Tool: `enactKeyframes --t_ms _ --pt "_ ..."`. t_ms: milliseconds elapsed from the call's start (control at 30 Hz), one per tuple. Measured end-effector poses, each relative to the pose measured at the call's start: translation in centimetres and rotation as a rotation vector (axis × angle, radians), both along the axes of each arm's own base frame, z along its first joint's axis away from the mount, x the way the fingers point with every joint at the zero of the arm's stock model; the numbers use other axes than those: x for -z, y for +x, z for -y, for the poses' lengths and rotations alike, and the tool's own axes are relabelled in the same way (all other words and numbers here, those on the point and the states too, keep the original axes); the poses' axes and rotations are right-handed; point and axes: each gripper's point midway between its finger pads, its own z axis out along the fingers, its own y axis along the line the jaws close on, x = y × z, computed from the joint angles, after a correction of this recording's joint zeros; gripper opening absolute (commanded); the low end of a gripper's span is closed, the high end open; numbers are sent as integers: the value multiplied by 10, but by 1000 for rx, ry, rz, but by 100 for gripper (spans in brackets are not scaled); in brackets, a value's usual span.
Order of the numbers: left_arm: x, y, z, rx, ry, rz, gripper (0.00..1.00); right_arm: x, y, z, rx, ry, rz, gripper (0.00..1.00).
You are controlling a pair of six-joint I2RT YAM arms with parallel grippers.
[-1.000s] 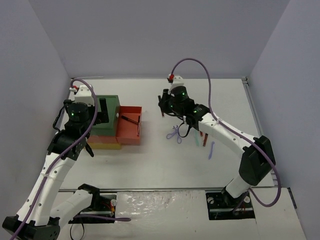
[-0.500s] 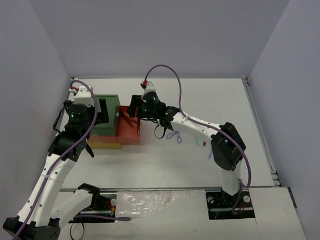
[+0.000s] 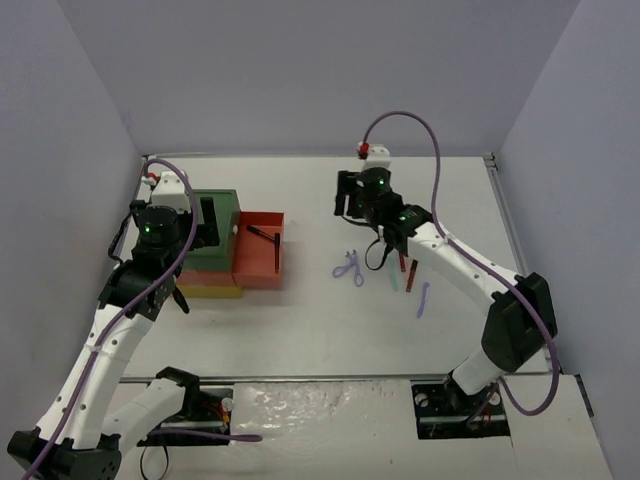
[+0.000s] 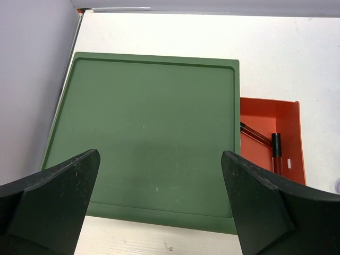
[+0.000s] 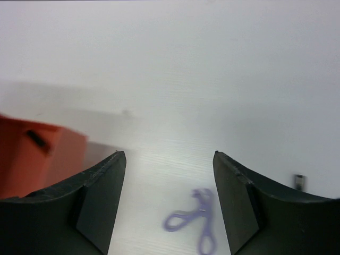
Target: Organize the makeup
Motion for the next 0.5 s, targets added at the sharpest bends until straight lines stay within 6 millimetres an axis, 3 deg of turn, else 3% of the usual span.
enactKeyframes --t_ms 100,200,300,500 --pt "2 1 0 0 1 -6 97 28 8 67 122 -72 -54 56" --pt "3 2 1 2 1 -11 97 72 0 113 188 -137 -164 56" --pt "5 3 1 5 2 -16 97 107 -11 139 214 -180 -267 55" --pt "7 4 2 8 2 -24 97 144 -8 158 226 -193 -361 51"
